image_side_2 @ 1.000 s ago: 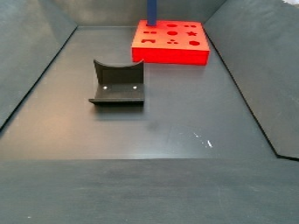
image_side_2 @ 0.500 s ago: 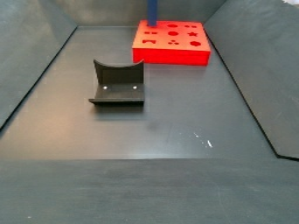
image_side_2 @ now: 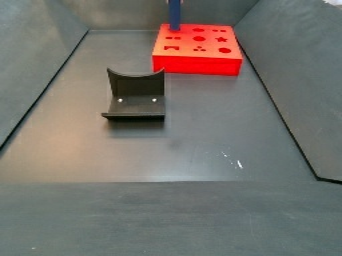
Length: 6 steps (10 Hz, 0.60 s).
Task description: Insert the rectangle object.
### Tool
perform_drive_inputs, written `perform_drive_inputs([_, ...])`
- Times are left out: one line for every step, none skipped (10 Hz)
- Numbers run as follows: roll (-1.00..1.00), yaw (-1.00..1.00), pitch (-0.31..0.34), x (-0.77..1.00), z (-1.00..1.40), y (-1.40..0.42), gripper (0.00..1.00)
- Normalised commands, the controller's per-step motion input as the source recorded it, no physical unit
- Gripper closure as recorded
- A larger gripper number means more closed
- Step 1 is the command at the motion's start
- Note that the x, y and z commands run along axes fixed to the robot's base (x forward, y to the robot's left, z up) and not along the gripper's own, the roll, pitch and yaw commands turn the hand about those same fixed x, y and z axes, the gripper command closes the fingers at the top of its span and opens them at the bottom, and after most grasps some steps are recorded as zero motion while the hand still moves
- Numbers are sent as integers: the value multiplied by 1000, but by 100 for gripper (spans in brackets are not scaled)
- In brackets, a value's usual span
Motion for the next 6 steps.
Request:
perform_drive_inputs([-31,254,0,0,-1000,51,100])
perform_drive_inputs([-53,374,0,54,-1000,143,100])
perform_drive_inputs([-34,406,0,51,-503,31,100])
perform_drive_inputs([-54,20,-34,-86,0,23,100])
perform_drive_inputs([0,0,-9,0,0,0,100])
perform_drive_inputs([0,3,-41,0,-86,-94,100])
